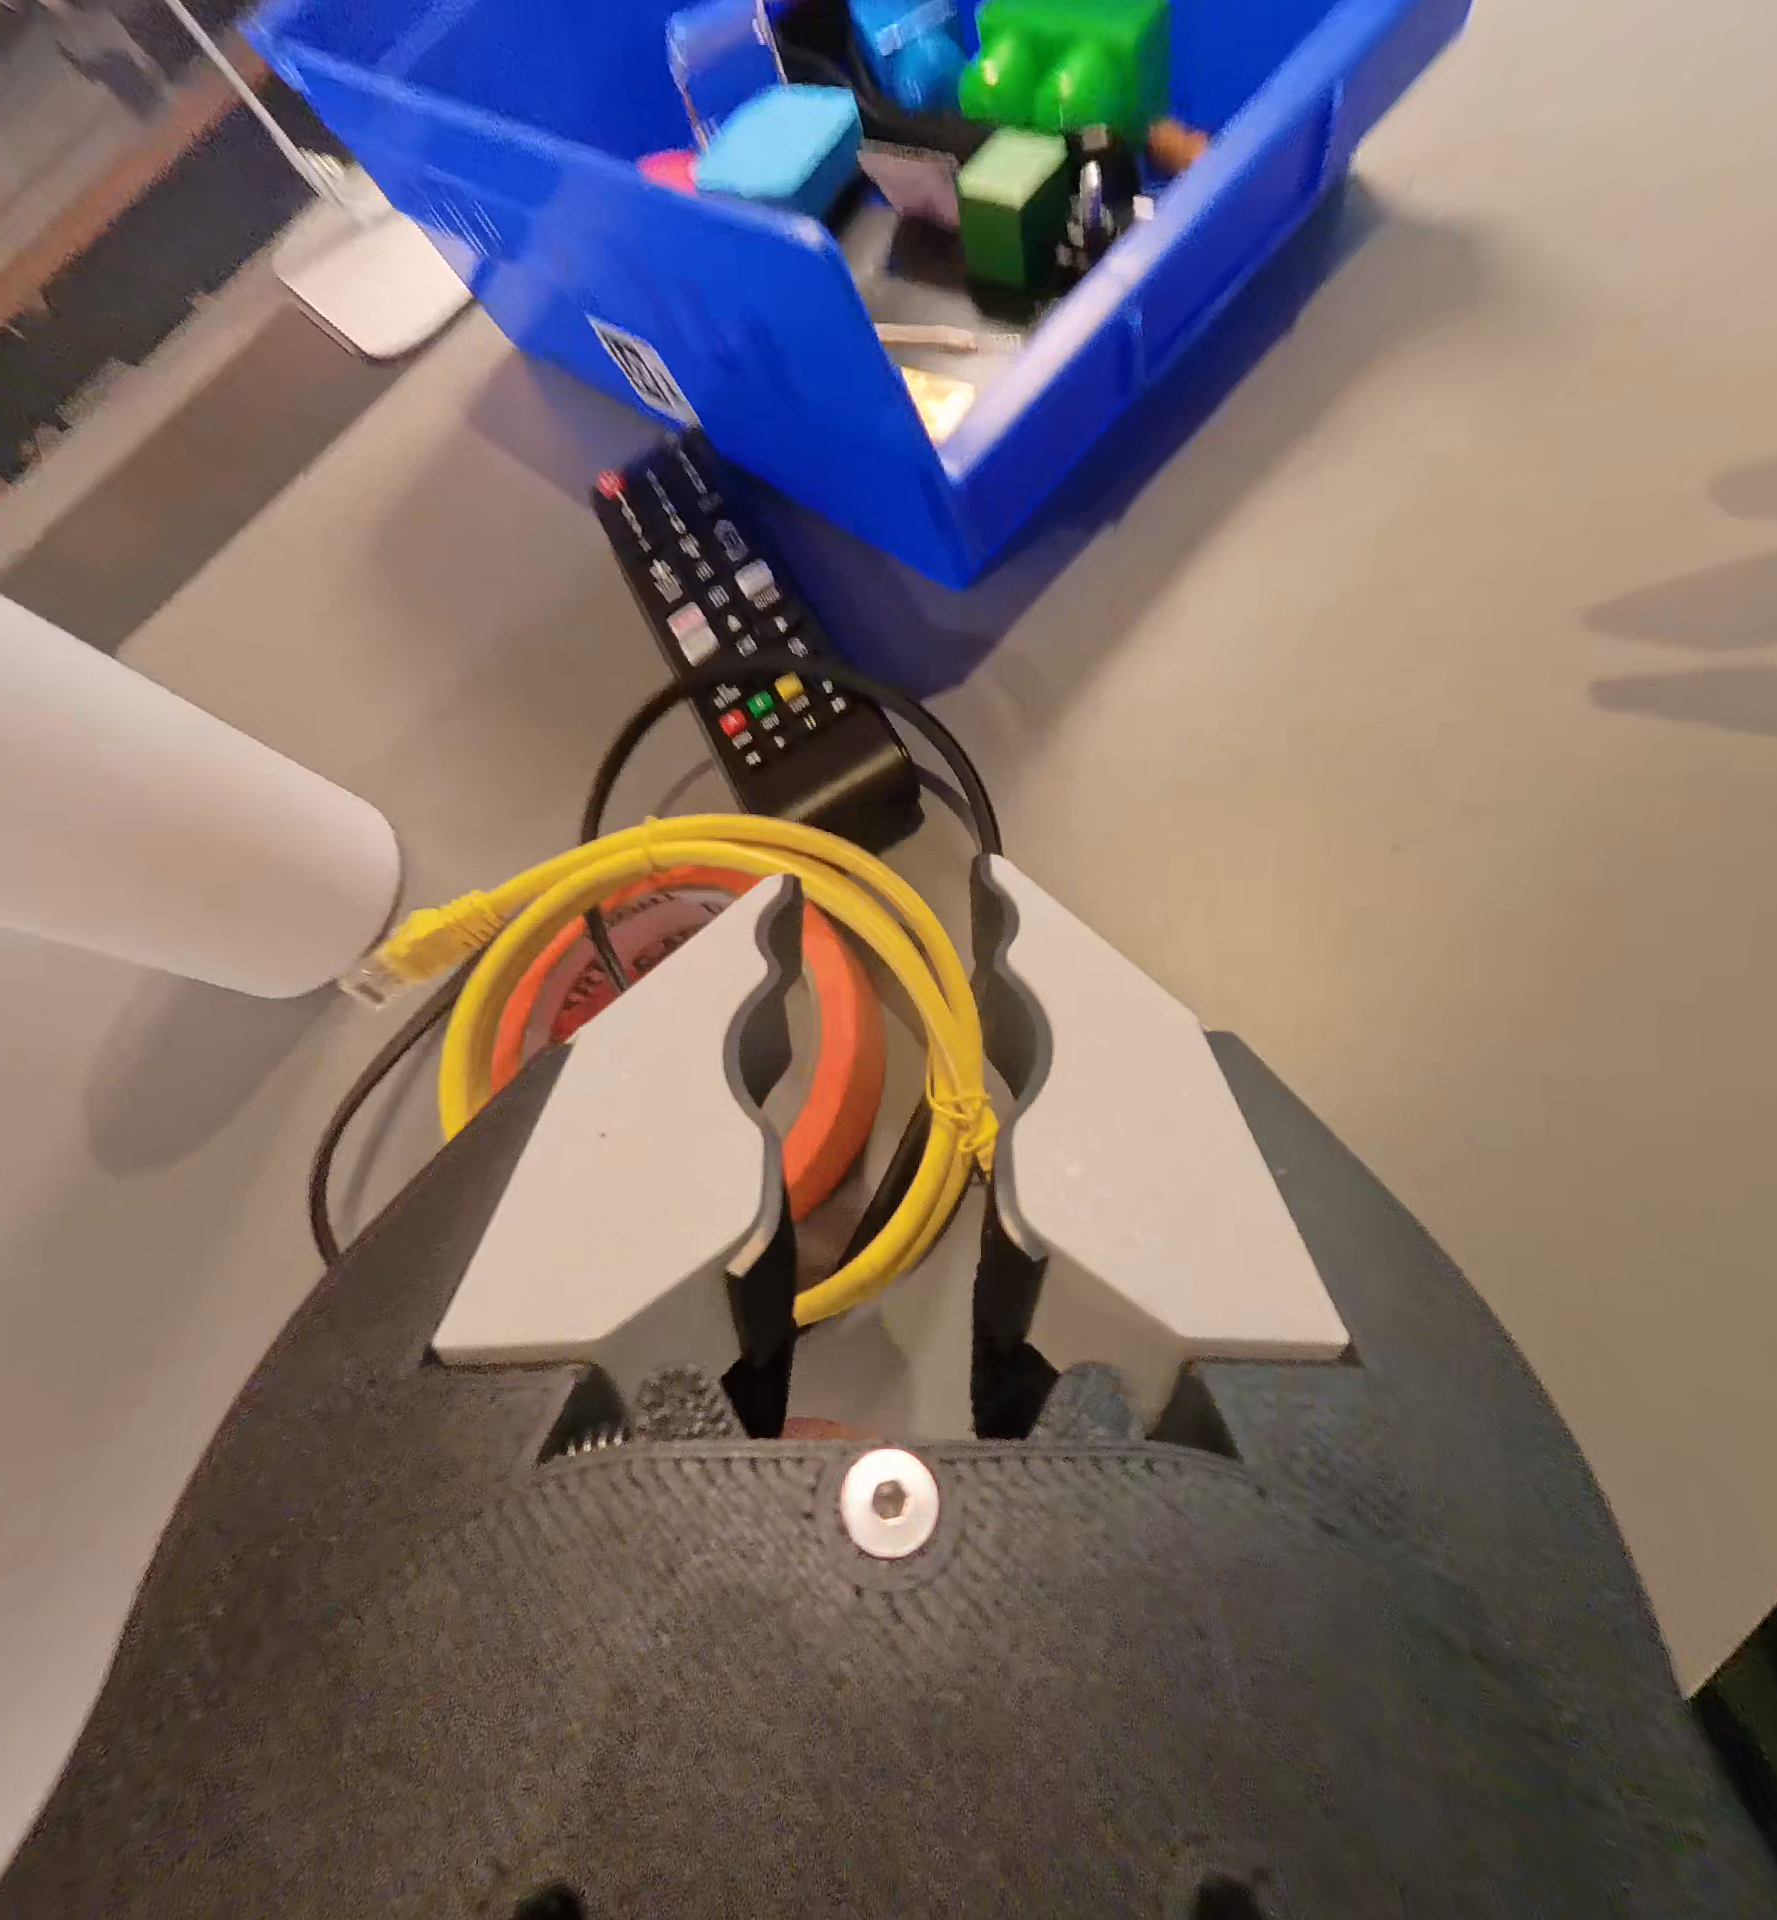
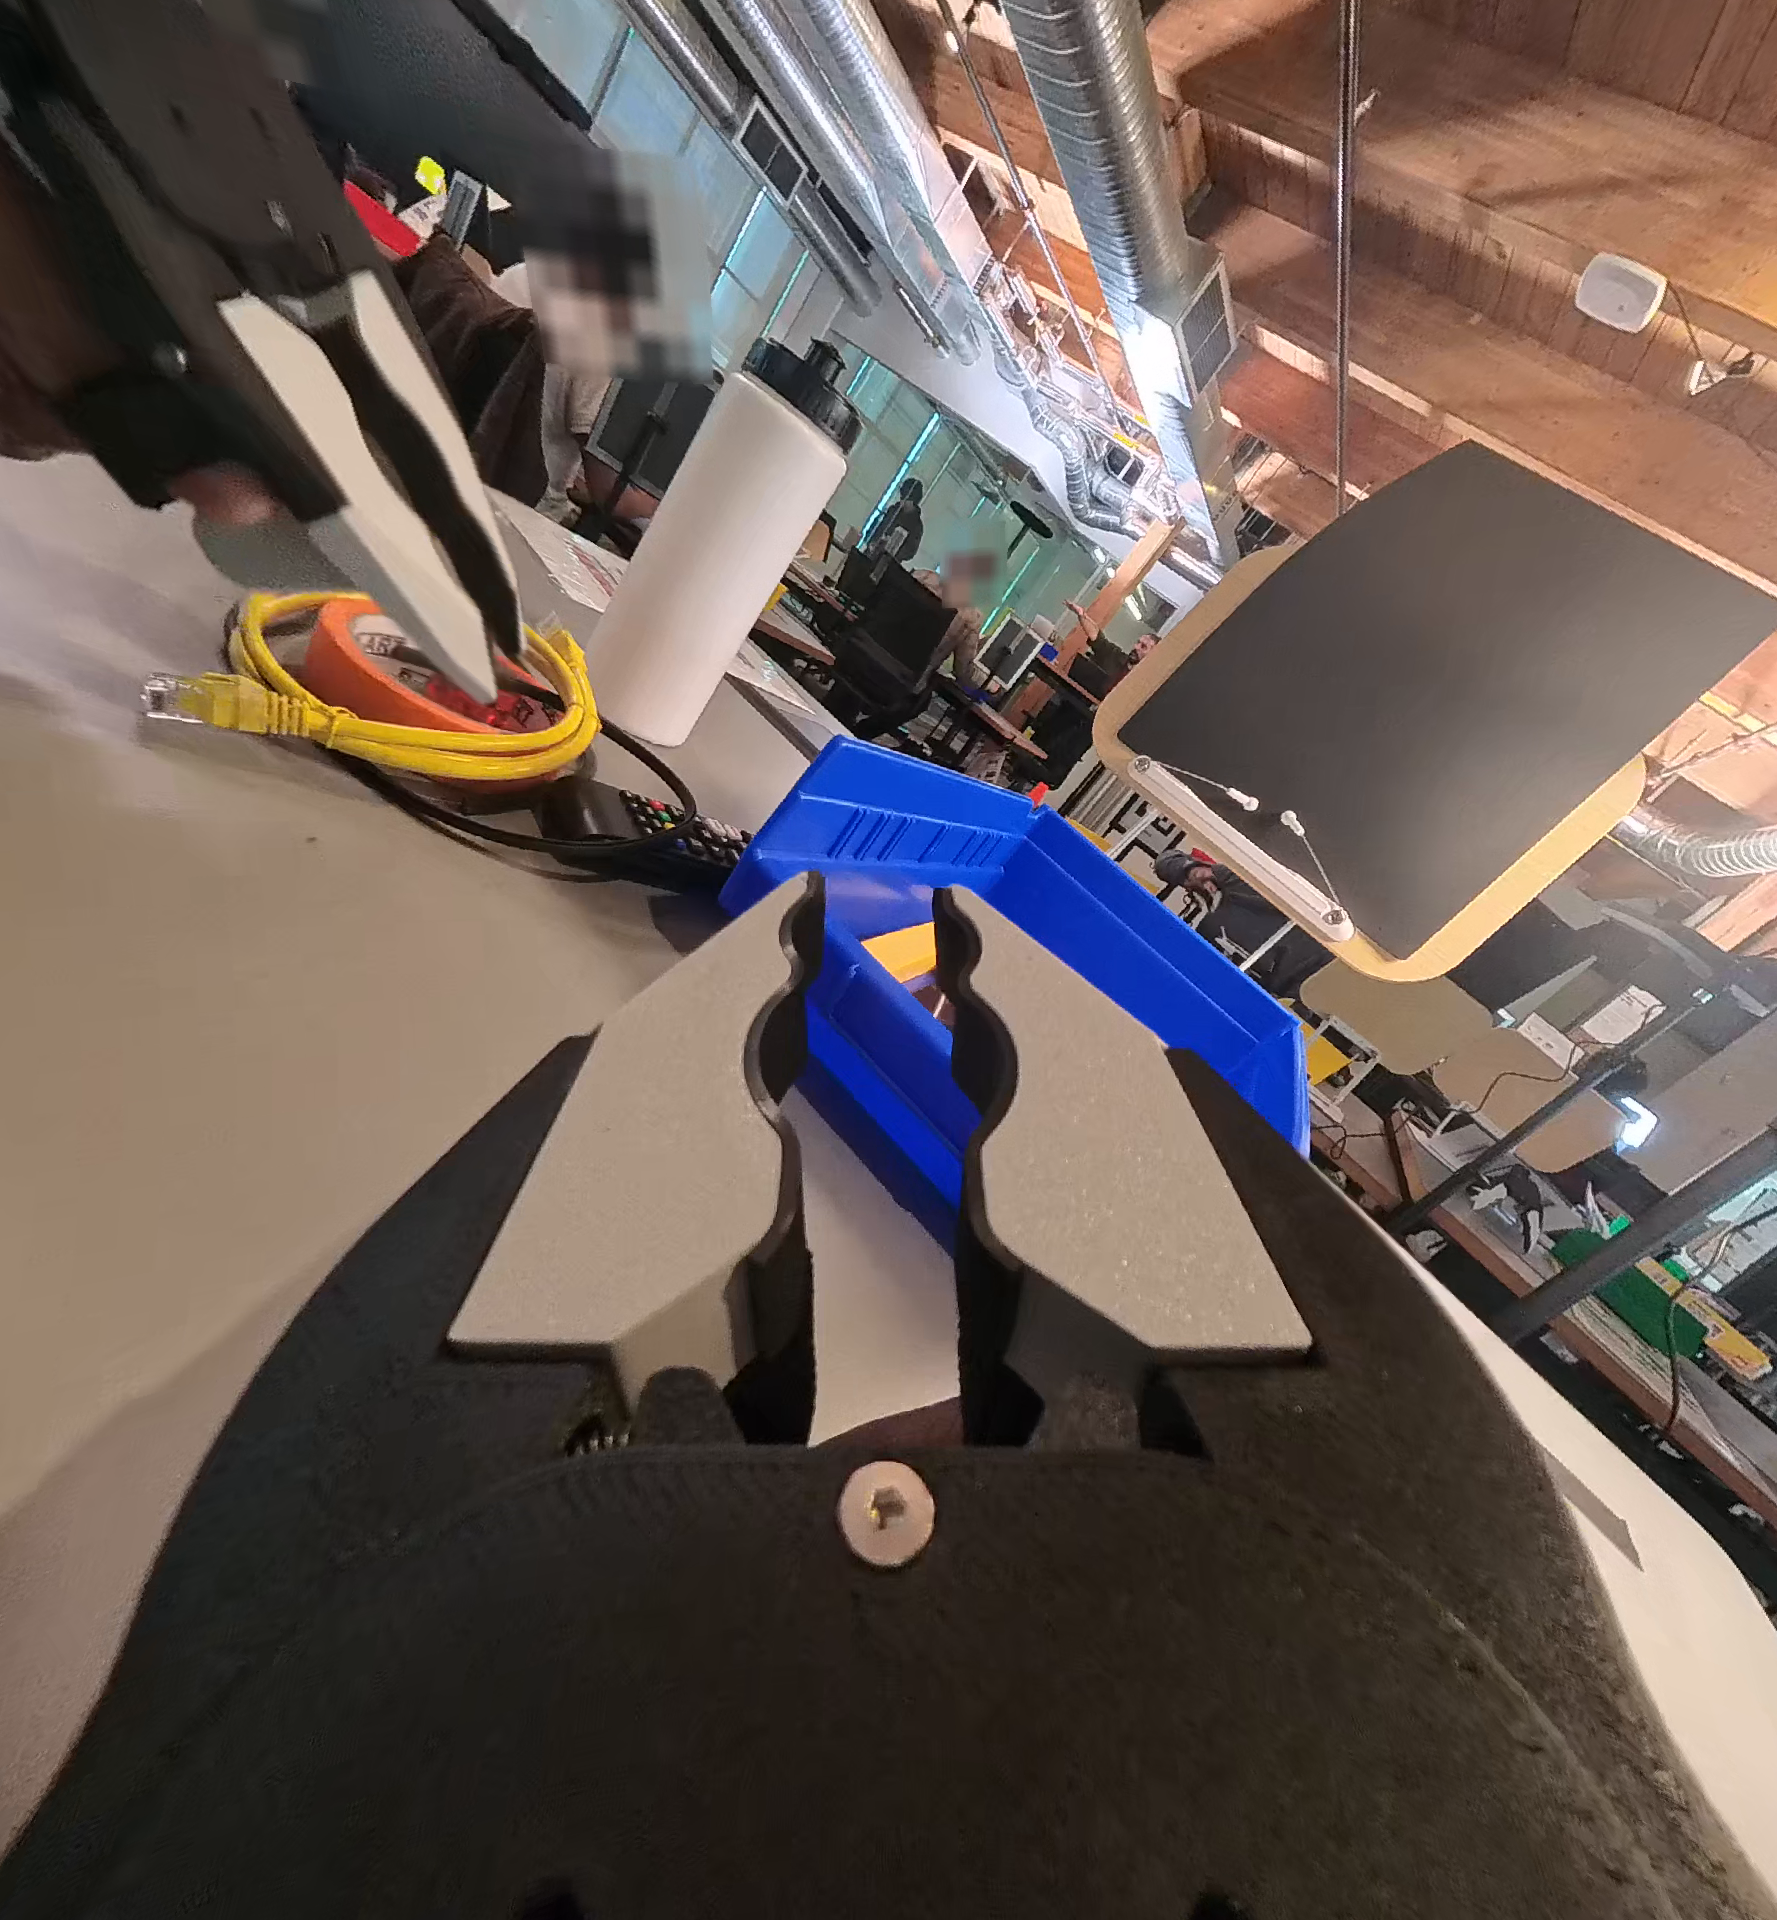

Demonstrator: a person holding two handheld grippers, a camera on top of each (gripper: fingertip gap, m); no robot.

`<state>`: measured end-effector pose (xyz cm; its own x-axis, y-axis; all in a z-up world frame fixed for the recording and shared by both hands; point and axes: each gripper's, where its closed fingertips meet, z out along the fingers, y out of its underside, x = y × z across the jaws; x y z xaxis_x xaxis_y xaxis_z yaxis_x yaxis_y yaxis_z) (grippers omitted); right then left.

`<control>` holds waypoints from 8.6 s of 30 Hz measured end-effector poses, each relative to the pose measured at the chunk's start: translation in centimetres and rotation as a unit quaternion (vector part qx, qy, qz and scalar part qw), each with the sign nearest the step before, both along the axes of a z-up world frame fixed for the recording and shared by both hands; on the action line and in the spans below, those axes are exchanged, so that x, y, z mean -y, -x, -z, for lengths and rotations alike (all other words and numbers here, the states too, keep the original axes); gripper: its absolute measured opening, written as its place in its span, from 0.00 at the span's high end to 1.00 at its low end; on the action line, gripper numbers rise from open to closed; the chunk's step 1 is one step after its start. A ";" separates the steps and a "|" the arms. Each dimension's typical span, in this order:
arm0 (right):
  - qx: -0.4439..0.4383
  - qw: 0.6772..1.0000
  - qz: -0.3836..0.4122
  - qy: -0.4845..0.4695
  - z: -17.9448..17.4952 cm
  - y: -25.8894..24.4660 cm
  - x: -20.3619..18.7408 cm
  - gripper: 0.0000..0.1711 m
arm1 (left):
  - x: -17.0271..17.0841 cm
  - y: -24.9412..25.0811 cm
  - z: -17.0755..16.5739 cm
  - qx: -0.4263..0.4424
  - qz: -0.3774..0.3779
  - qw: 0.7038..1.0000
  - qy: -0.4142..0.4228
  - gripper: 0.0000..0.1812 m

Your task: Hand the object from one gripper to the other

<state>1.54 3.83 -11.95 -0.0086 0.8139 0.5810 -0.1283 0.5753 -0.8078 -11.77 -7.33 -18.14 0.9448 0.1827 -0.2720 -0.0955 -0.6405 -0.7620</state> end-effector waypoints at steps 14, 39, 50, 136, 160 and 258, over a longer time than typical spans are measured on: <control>0.031 0.999 0.004 0.033 0.7 0.4 -0.5 0.87 | -4.6 -5.2 -12.3 0.081 0.076 0.920 -0.377 0.78; 0.356 0.932 0.069 0.024 -2.5 15.4 -10.2 0.80 | -7.3 -4.0 -10.3 0.099 -0.052 0.864 -0.491 0.80; 0.560 0.808 0.176 0.056 7.7 23.5 -16.1 0.66 | -6.8 -4.0 -10.8 0.096 -0.055 0.853 -0.509 0.82; -0.016 0.983 0.027 -0.181 0.6 0.1 -1.0 0.65 | -13.9 -14.8 -5.7 0.239 0.162 0.895 -0.340 0.73; -0.049 0.987 0.038 -0.151 -0.9 -0.4 -1.4 0.68 | -12.1 -12.1 -8.3 0.102 0.104 0.902 -0.406 0.88; 0.124 0.908 -0.357 0.182 -0.1 -4.6 7.1 0.83 | -6.9 -21.3 -8.4 0.079 0.429 0.820 -0.370 0.87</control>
